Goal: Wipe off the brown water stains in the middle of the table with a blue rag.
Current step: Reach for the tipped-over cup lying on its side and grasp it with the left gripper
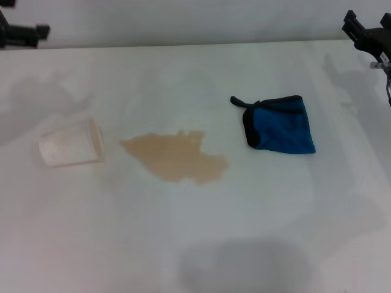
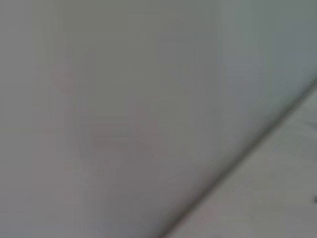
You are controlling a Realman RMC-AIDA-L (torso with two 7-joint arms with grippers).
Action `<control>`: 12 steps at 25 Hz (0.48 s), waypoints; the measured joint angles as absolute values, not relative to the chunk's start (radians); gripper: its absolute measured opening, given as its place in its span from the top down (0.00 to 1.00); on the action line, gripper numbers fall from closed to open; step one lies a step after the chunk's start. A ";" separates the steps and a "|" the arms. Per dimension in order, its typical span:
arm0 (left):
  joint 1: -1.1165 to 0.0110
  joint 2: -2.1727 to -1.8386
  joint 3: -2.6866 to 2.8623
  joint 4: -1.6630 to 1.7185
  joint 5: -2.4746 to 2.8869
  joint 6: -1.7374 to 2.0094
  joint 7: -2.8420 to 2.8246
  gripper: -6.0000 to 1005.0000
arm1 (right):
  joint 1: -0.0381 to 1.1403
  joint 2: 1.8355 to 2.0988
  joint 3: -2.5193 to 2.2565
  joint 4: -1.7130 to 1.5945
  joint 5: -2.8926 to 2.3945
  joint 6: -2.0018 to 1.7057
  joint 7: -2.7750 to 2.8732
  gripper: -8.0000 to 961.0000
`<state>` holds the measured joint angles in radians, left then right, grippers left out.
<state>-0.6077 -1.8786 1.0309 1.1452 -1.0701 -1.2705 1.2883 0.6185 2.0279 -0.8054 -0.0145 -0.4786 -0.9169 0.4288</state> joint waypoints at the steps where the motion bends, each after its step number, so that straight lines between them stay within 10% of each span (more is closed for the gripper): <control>1: -0.627 -1.872 1.024 1.131 -1.046 -1.316 1.283 0.13 | 0.619 2.028 -0.805 -0.014 -0.479 -0.917 0.432 0.09; 12: -0.731 -1.842 1.008 1.163 -0.781 -1.647 1.301 0.13 | 0.630 2.028 -0.806 -0.013 -0.479 -0.915 0.451 0.09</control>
<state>-0.7313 -1.8418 1.0082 1.1627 -0.7808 -1.6474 1.3010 0.6300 2.0279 -0.8058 -0.0130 -0.4786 -0.9148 0.4510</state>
